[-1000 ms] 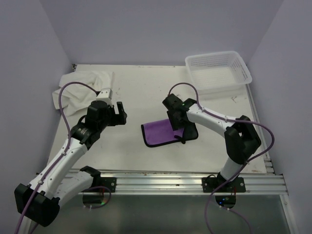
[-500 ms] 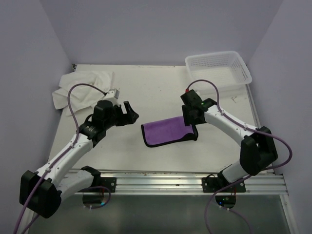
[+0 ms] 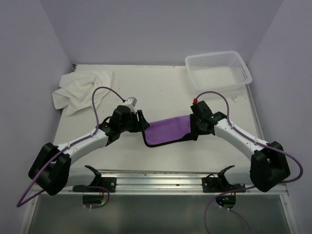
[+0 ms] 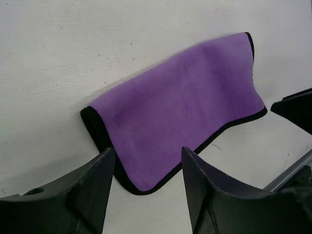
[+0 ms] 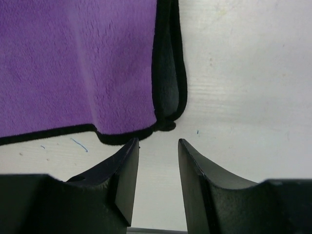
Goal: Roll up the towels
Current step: Fold the towel
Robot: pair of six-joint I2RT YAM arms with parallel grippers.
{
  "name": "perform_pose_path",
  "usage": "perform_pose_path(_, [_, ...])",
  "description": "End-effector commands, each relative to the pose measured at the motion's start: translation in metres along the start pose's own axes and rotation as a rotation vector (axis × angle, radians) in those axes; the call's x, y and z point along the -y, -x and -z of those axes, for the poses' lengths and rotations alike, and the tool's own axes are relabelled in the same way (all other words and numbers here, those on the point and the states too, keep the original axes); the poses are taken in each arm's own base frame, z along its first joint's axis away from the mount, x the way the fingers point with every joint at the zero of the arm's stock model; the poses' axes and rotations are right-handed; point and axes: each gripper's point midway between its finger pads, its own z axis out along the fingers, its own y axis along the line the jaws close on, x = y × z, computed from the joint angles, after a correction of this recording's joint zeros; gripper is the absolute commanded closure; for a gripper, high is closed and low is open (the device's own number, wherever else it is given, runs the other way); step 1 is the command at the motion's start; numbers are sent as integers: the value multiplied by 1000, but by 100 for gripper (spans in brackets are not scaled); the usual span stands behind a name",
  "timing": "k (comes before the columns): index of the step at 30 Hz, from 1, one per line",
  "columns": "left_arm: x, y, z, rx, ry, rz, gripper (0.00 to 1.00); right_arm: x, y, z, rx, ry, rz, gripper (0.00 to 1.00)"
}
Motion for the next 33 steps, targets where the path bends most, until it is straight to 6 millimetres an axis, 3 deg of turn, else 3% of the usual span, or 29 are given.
perform_pose_path(1, [10, 13, -11, 47, -41, -12, 41, -9, -7, 4, 50, 83, -71, 59])
perform_pose_path(6, [2, 8, -29, 26, -16, -10, 56, -5, -24, -5, 43, 82, -90, 59])
perform_pose_path(14, [-6, -1, -51, -14, 8, -5, 78, -5, -22, -25, 68, 64, -97, 58])
perform_pose_path(22, [-18, -12, -59, -43, 43, -9, 83, -5, -21, -42, 63, 39, -86, 59])
perform_pose_path(30, [-25, -16, -61, -57, 70, -13, 86, 2, -16, -35, 77, 8, -72, 81])
perform_pose_path(33, [-26, -17, -61, -58, 75, -16, 86, 3, -11, -30, 83, 4, -64, 95])
